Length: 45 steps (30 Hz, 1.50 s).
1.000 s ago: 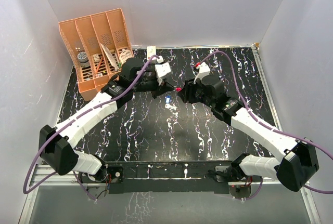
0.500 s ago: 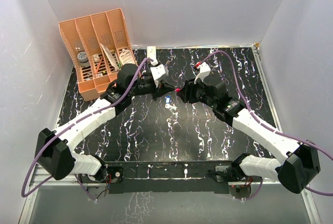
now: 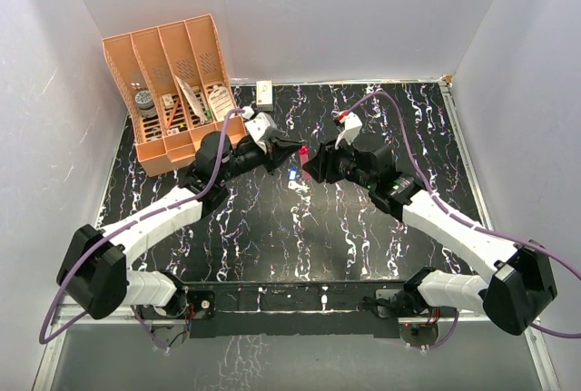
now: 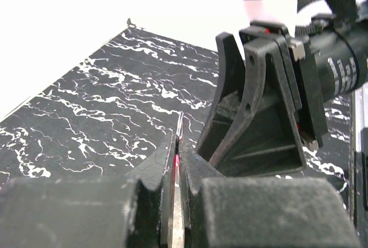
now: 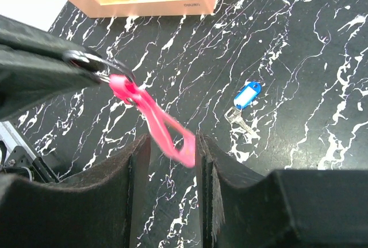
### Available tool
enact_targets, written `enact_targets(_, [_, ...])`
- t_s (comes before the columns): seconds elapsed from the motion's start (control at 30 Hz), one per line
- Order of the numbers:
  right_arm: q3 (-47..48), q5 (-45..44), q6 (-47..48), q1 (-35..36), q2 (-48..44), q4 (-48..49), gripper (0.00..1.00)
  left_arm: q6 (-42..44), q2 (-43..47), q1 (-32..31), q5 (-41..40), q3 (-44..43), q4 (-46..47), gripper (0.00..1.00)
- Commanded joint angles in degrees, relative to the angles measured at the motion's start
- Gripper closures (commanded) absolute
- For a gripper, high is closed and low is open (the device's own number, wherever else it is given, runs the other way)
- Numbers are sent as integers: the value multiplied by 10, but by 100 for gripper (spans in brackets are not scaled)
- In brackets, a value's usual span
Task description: Put the keys on the keyring
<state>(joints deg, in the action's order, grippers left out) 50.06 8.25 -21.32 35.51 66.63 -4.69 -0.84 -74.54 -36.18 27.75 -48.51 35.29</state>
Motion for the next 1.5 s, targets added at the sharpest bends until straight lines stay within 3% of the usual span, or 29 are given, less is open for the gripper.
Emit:
enact_targets(0.0, [-2,3,-5,-1,-3,37,64,-51,27,2,-61,27,121,100])
enact_targets(0.23, [16,-75,15,-1,-30,2,61,-103,40,2,-157,52,144,100])
enact_targets(0.43, [53,-92,31,-1,-17,-12,60,-150,49,1,-199,61,123,100])
enact_targets(0.9, [101,-87,57,-1,25,2,58,-171,54,2,-175,28,8,100])
enact_targets(1.47, [103,-80,78,-1,12,12,58,-170,14,1,-126,-28,-75,100])
